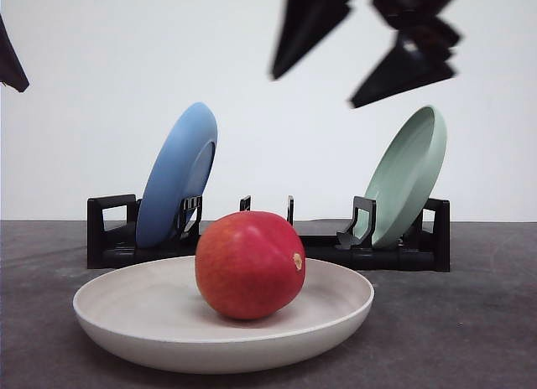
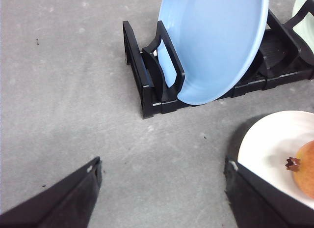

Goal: Place pomegranate in white plate

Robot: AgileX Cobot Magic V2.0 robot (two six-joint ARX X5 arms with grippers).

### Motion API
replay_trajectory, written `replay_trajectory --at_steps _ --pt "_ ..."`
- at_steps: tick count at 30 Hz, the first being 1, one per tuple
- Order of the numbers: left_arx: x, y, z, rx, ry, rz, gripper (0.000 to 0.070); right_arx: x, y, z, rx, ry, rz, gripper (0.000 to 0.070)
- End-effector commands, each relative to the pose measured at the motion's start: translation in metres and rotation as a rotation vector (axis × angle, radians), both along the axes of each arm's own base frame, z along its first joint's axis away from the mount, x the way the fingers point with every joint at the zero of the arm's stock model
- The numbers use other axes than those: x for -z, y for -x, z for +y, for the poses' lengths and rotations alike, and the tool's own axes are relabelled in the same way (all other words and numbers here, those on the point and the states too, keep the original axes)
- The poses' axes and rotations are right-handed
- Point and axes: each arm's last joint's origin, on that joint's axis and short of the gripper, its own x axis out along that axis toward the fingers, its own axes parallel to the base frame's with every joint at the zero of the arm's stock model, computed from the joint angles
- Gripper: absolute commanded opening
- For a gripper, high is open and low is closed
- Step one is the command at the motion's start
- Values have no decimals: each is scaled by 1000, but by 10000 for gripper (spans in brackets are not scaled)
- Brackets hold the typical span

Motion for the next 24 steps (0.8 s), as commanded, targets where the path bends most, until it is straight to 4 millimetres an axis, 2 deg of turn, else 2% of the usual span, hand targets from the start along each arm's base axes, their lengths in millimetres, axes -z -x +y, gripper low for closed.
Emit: replay_trajectory --at_steps 1,9,16,17,18,19,20,21,24 --pt "-1 -1 -1 8 1 -7 471 4 2 -8 13 7 -3 700" --pt "-1 -1 -1 8 2 -7 471 23 12 -65 216 13 9 694" --pt "-1 -1 -1 6 5 -9 472 33 14 -96 366 101 46 694" --pt "-1 -1 -1 6 6 -9 468 33 13 -98 385 113 49 677" --pt "-1 -1 -1 5 6 -9 458 34 13 -100 406 120 50 634" --pt "-1 -1 -1 5 7 -8 365 33 12 -101 415 122 48 444" --pt "-1 -1 -1 4 8 -7 215 33 12 -102 421 123 47 243" --pt "-1 -1 -1 4 7 -5 0 33 12 -103 426 123 48 33" --pt "-2 -2 -1 -7 24 -5 0 33 11 -104 431 123 45 15"
